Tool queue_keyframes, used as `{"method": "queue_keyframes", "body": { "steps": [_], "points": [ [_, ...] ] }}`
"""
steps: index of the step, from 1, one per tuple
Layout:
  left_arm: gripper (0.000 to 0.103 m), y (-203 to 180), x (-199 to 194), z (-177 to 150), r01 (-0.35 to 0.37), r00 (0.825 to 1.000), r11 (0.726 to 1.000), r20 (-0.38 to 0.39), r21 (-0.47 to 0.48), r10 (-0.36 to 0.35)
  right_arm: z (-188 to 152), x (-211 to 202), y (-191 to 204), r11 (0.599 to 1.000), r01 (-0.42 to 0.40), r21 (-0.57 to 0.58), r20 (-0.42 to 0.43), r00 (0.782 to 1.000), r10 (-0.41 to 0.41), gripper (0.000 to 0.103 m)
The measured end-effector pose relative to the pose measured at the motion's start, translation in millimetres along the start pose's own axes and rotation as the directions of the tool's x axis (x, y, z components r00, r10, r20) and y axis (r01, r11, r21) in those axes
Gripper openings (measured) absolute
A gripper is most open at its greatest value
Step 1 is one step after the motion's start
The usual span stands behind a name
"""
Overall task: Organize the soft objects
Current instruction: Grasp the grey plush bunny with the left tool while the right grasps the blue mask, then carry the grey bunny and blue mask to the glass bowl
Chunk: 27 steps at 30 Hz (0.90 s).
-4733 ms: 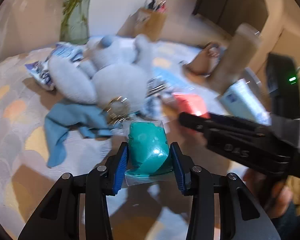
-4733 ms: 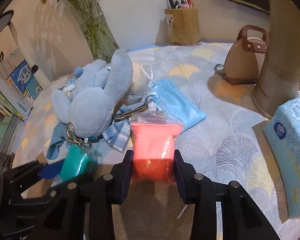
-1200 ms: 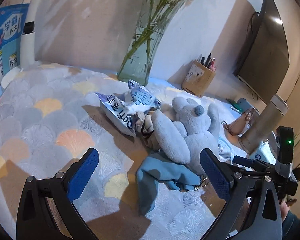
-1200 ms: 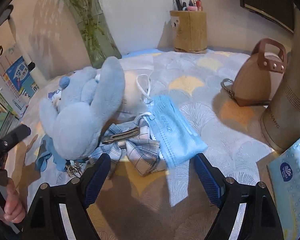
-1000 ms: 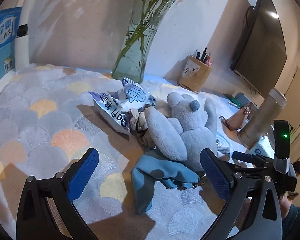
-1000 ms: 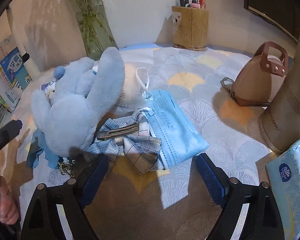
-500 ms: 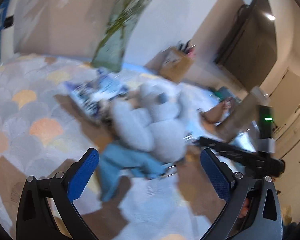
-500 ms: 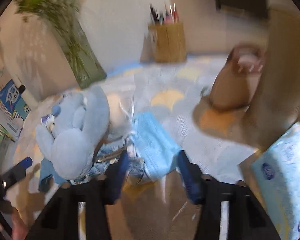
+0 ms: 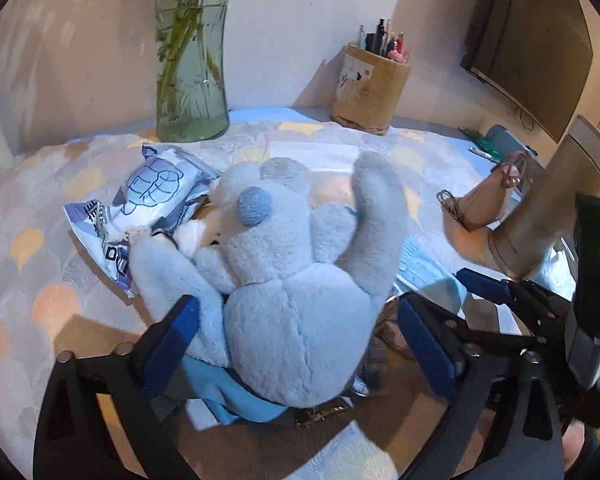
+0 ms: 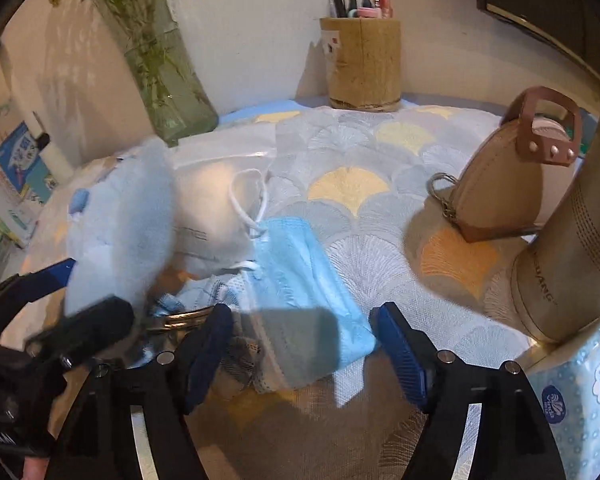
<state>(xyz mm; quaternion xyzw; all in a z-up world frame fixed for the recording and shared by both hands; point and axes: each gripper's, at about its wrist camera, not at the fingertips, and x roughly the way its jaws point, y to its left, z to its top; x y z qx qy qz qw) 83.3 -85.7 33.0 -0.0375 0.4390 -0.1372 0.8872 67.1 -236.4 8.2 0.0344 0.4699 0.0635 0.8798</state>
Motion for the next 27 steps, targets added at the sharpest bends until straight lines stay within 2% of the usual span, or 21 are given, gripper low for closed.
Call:
{"method": "queue_keyframes", "body": {
  "steps": [1,2,4,6,8,9,12,14,16,19,21,22,23,24,26,27],
  "points": [
    [0.087,1,2,0,-0.007,1.0,1.0,-0.009,0.0,0.007,0,1,3,1.0,0.015,-0.012,0.001,1.0,-0.015,0.074],
    [0.084,2,3,-2,-0.001,1.0,1.0,-0.006,0.002,0.001,1,1,5,0.999,0.024,-0.024,0.004,1.0,-0.024,0.07],
    [0.077,0,1,-3,0.004,1.0,1.0,0.013,0.009,-0.004,-2,-2,10,0.999,-0.013,-0.049,0.012,1.0,0.014,0.044],
    [0.064,-2,-5,-4,0.018,0.999,1.0,0.038,0.021,-0.019,-4,-5,13,0.998,0.014,-0.059,0.024,1.0,-0.012,0.028],
    [0.062,3,-15,-3,0.039,0.997,0.999,0.062,-0.012,-0.039,-6,-11,13,0.999,0.013,-0.045,0.045,0.999,-0.011,0.019],
    [0.062,6,-21,-3,0.055,0.996,0.998,0.078,-0.038,-0.052,-6,-15,11,0.999,0.015,-0.035,0.065,0.998,-0.012,0.018],
    [0.062,15,-44,-4,0.096,0.987,0.992,0.135,-0.085,-0.084,-10,-49,-1,0.998,-0.056,0.017,0.2,0.978,0.052,0.017],
    [0.062,17,-58,-6,0.108,0.982,0.99,0.164,-0.089,-0.092,-13,-66,-6,0.997,-0.062,0.049,0.224,0.973,0.049,0.017],
    [0.062,17,-68,-9,0.116,0.979,0.989,0.176,-0.089,-0.099,-16,-76,-7,0.996,-0.066,0.052,0.199,0.979,0.054,0.017],
    [0.062,16,-71,-18,0.128,0.981,0.988,0.156,-0.09,-0.113,-26,-75,-2,0.989,-0.145,0.031,0.078,0.987,0.142,0.017],
    [0.062,14,-65,-23,0.11,0.984,0.989,0.15,-0.094,-0.096,-34,-67,1,0.989,-0.142,0.03,0.024,0.99,0.141,0.02],
    [0.062,14,-60,-23,0.101,0.986,0.99,0.14,-0.099,-0.087,-37,-60,2,0.993,-0.119,0.024,0.022,0.993,0.118,0.023],
    [0.062,15,-56,-25,0.098,0.988,0.989,0.127,-0.108,-0.084,-41,-57,1,0.995,-0.095,0.028,0.017,0.995,0.094,0.032],
    [0.062,16,-54,-27,0.104,0.989,0.988,0.121,-0.114,-0.09,-44,-52,-2,0.996,-0.079,0.044,0.003,0.997,0.079,0.049],
    [0.062,18,-55,-30,0.105,0.988,0.987,0.121,-0.118,-0.09,-49,-53,-12,0.991,-0.105,0.083,0.004,0.994,0.105,0.058],
    [0.062,18,-56,-31,0.102,0.988,0.988,0.126,-0.117,-0.087,-50,-53,-16,0.988,-0.124,0.092,0.005,0.992,0.124,0.058]
  ]
}}
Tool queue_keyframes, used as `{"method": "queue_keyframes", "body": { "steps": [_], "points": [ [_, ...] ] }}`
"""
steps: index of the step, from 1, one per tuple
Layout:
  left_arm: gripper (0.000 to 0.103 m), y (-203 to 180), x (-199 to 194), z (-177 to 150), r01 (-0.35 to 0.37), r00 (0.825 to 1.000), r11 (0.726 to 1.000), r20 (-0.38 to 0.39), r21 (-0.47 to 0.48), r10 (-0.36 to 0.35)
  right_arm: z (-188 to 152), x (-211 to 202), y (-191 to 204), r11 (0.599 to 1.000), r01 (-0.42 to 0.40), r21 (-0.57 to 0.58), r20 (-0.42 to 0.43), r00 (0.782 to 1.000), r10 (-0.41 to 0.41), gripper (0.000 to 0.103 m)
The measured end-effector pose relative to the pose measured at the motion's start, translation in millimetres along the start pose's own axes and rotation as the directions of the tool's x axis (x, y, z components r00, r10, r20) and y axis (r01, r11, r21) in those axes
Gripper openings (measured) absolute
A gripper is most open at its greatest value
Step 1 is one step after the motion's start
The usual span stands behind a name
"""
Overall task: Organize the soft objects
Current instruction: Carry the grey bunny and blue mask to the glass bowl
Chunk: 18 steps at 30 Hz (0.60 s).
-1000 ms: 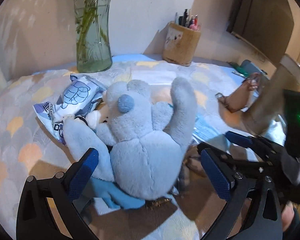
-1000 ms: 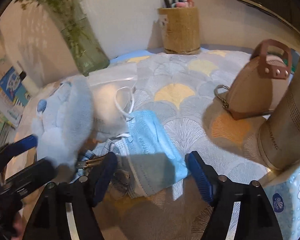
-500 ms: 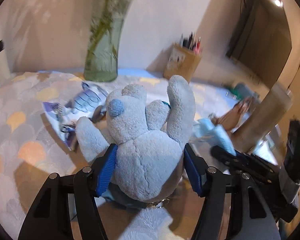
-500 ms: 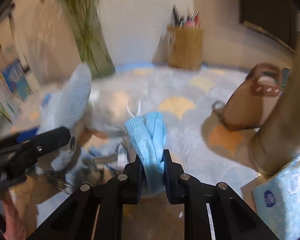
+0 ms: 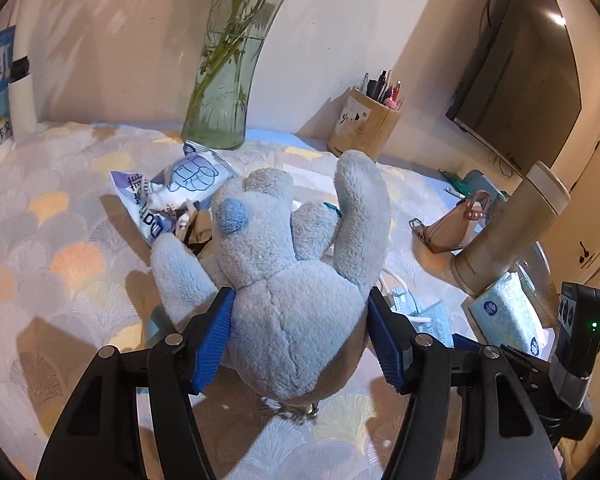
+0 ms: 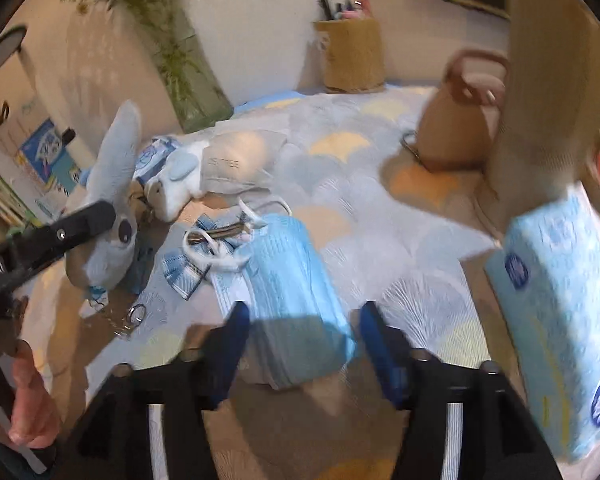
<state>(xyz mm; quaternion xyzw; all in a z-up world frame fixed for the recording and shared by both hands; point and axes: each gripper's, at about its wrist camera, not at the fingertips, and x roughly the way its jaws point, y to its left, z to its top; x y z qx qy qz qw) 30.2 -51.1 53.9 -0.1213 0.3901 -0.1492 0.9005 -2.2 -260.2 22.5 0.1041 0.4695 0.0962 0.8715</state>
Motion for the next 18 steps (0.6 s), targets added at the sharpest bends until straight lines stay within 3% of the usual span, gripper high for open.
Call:
{"method": "queue_keyframes", "body": {
  "steps": [4,6,8,9,11,12,18],
  "points": [
    [0.062,0,-5,2,0.0,1.0,1.0,0.022,-0.008,0.0,-4,4,-5,1.0,-0.018,0.011,-0.012,1.0,0.018,0.06],
    [0.062,-1,-6,3,-0.001,1.0,1.0,0.022,-0.006,0.001,-4,7,4,1.0,-0.005,-0.013,-0.017,1.0,0.005,0.068],
    [0.062,-4,-7,2,-0.004,1.0,1.0,0.022,-0.001,0.004,-4,14,20,0.993,0.076,-0.086,-0.02,0.997,-0.078,0.066],
    [0.062,-6,-8,2,-0.007,1.0,1.0,0.027,0.003,0.007,-7,15,27,0.982,0.141,-0.129,-0.004,0.99,-0.143,0.045],
    [0.062,-13,-13,4,-0.014,0.999,1.0,0.041,0.026,0.013,-8,12,32,0.982,0.124,-0.144,0.012,0.992,-0.123,0.024],
    [0.062,-16,-16,6,-0.014,0.999,0.999,0.048,0.036,0.013,-8,7,31,0.988,0.1,-0.121,0.02,0.995,-0.099,0.019],
    [0.062,-52,-43,30,0.041,0.989,0.993,0.139,0.107,-0.056,13,-64,13,0.992,0.114,-0.045,0.188,0.977,-0.104,0.018]
  ]
}}
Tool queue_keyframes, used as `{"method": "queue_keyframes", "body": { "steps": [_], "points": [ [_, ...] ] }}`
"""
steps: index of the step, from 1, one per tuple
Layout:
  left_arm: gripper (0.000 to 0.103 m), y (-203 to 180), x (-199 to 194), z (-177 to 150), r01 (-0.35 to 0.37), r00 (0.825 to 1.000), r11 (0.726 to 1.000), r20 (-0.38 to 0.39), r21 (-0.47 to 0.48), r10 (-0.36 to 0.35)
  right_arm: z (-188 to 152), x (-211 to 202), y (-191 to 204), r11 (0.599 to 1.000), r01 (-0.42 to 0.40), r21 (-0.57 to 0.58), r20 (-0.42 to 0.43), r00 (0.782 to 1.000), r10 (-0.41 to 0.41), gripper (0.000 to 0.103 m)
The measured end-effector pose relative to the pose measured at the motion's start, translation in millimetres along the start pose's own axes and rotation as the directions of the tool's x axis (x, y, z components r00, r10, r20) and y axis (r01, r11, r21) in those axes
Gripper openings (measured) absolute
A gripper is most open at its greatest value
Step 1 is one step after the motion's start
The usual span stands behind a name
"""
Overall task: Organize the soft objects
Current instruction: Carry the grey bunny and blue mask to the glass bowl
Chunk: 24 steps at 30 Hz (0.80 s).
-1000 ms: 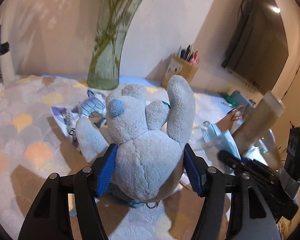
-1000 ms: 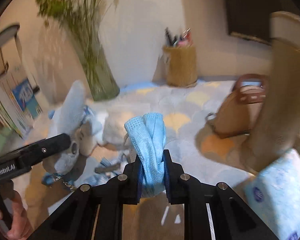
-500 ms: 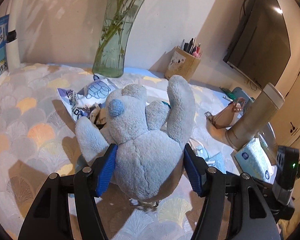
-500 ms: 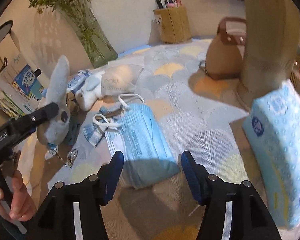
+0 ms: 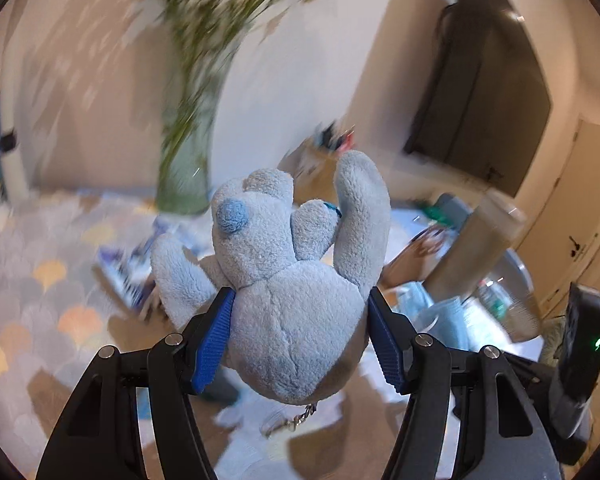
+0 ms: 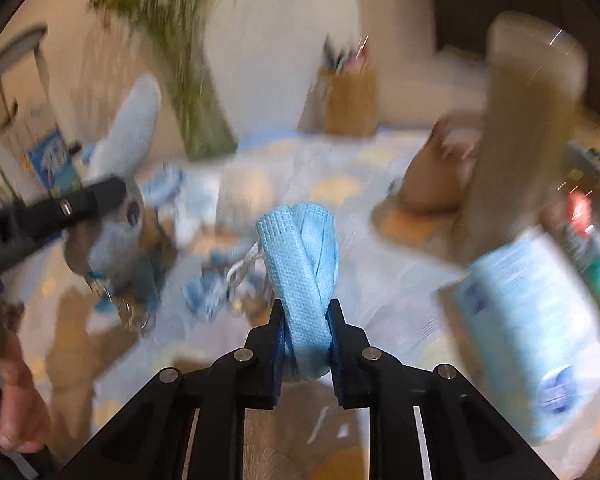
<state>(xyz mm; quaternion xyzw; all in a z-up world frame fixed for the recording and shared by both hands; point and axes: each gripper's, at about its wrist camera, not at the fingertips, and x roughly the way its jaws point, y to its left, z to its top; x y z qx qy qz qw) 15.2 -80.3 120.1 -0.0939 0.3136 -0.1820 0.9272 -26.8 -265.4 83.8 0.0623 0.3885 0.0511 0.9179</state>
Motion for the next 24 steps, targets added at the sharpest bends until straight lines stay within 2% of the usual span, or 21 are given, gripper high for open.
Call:
{"method": "queue_keyframes", "body": {
  "steps": [3,6,9,13,16,17,24],
  "points": [
    [0.062,-23,-3,11,0.043,0.999,0.999,0.024,0.029,-0.044,13,-22,-20,0.999,-0.002,0.048,0.042,0.999,0.0,0.018],
    [0.062,-46,-2,12,0.075,0.997,0.995,0.015,0.066,-0.077,18,-34,-41,0.995,-0.002,0.097,0.035,0.999,-0.002,0.018],
    [0.062,-68,2,6,0.132,0.991,0.987,-0.011,0.089,-0.131,16,-47,-62,0.989,0.006,0.145,0.028,1.0,-0.01,0.018],
    [0.062,-100,10,3,0.219,0.975,0.968,-0.057,0.119,-0.214,14,-66,-100,0.975,0.045,0.216,0.026,0.998,-0.052,0.018],
    [0.062,-126,15,0,0.29,0.956,0.947,-0.094,0.14,-0.279,9,-80,-124,0.962,0.076,0.264,0.025,0.996,-0.086,0.018],
    [0.062,-138,18,-1,0.323,0.944,0.935,-0.111,0.148,-0.309,7,-86,-132,0.958,0.092,0.272,0.027,0.994,-0.103,0.018],
    [0.062,-206,36,2,0.447,0.893,0.865,-0.173,0.227,-0.416,6,-112,-177,0.928,0.166,0.332,0.064,0.978,-0.198,0.018]
  ]
}}
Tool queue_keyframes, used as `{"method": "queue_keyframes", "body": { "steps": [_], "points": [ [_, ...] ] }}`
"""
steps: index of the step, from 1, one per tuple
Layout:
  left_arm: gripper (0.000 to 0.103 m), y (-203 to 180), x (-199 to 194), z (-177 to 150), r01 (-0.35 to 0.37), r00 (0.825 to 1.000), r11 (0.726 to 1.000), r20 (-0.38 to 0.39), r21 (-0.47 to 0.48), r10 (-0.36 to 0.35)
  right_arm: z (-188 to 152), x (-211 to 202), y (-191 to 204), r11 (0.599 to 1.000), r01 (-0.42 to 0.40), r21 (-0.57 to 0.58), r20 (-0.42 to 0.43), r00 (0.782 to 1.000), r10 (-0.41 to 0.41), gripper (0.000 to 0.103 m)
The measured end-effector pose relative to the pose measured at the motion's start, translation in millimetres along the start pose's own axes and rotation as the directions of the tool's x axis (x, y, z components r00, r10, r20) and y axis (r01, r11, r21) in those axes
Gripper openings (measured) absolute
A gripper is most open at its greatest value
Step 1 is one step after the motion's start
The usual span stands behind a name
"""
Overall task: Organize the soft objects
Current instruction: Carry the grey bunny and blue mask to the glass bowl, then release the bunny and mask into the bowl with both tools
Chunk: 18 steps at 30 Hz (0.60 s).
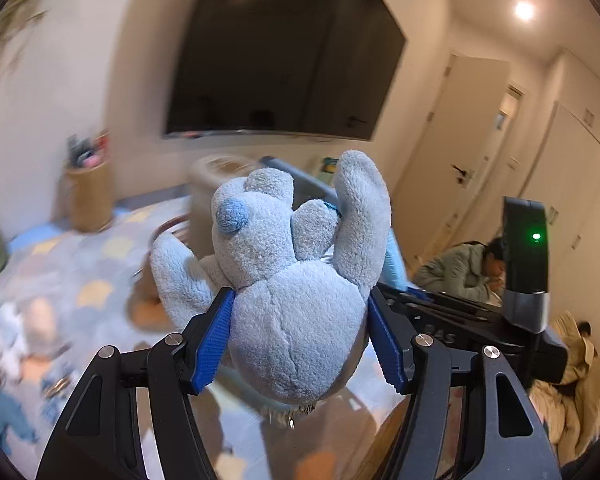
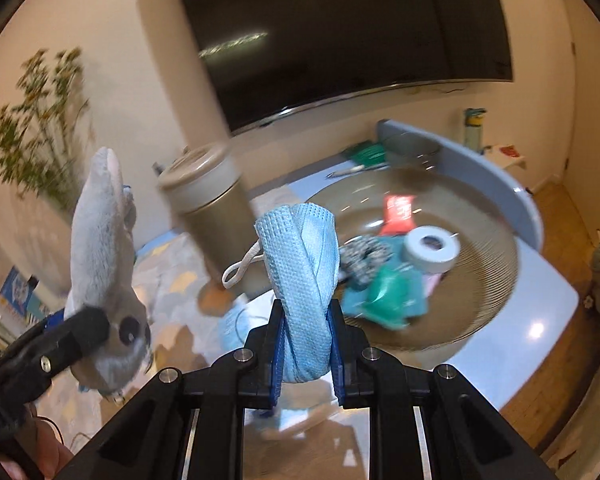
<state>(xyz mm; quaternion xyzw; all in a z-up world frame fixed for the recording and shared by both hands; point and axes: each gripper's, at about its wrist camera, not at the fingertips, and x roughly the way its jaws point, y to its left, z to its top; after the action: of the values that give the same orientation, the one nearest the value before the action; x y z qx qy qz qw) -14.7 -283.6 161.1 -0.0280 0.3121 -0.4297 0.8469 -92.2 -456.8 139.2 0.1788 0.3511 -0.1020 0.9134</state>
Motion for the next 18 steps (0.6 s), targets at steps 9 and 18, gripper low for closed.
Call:
{"method": "queue_keyframes", "body": {
  "steps": [9,18],
  "points": [
    [0.062,-50,74,76,0.148,0.989,0.989,0.0,-0.005,-0.148,59,8,-74,0.988,0.052,0.147,0.071,0.996,-0.062,0.019],
    [0.069,-65,166,79,-0.066,0.997,0.991,-0.041,0.117,0.071,76,70,-129,0.962,0.05,0.267,-0.04,0.998,-0.041,0.033]
  ]
}}
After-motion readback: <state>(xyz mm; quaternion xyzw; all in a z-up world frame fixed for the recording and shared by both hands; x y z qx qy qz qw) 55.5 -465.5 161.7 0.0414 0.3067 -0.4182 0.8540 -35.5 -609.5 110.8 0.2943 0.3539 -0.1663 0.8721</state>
